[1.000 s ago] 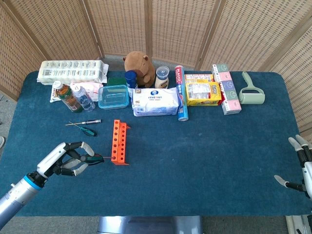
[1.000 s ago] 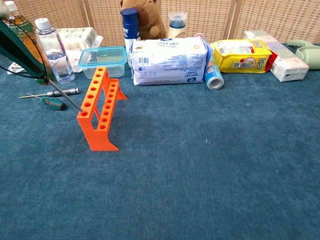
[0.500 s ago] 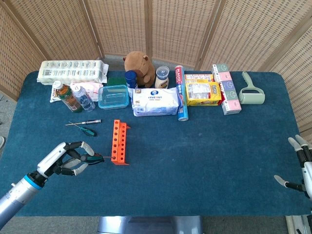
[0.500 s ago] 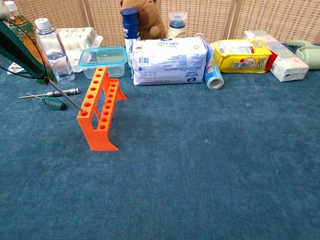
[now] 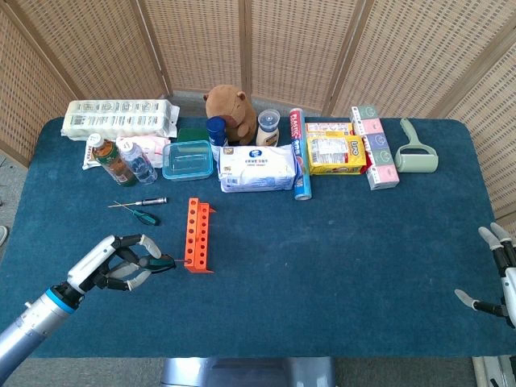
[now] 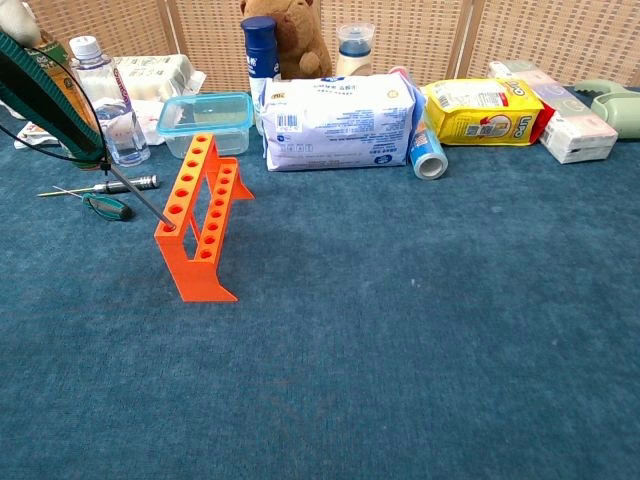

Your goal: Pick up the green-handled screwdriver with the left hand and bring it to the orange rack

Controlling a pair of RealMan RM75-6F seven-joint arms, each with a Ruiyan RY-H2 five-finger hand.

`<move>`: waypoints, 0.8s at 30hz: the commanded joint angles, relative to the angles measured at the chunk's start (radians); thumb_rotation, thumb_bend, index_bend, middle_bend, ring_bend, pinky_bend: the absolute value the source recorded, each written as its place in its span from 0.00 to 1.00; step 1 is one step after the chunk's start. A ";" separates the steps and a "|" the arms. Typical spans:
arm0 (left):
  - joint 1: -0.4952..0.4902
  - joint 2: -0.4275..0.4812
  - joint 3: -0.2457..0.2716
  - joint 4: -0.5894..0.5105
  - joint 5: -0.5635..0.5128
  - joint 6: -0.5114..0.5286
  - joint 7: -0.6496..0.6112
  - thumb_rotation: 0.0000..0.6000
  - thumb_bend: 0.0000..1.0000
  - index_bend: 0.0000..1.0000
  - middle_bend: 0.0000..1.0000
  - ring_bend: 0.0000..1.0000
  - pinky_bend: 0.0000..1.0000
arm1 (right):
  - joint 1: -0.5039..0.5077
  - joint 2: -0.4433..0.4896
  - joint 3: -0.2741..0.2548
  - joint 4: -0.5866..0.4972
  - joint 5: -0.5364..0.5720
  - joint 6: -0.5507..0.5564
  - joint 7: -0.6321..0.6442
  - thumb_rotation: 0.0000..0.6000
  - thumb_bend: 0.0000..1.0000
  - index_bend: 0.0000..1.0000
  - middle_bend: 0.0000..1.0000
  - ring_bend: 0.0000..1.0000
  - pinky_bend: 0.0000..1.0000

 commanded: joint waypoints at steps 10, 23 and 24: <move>-0.023 -0.010 -0.021 -0.010 -0.040 -0.047 0.022 1.00 0.42 0.56 1.00 0.96 0.95 | 0.001 -0.001 -0.001 -0.002 0.000 -0.002 -0.005 1.00 0.03 0.06 0.00 0.00 0.00; -0.061 -0.016 -0.053 -0.042 -0.110 -0.131 0.081 1.00 0.42 0.56 1.00 0.96 0.95 | 0.001 0.001 0.000 -0.001 0.003 -0.004 0.000 1.00 0.03 0.06 0.00 0.00 0.00; -0.065 -0.015 -0.056 -0.048 -0.116 -0.139 0.089 1.00 0.41 0.56 1.00 0.96 0.95 | 0.001 0.001 0.000 -0.001 0.003 -0.004 0.000 1.00 0.03 0.06 0.00 0.00 0.00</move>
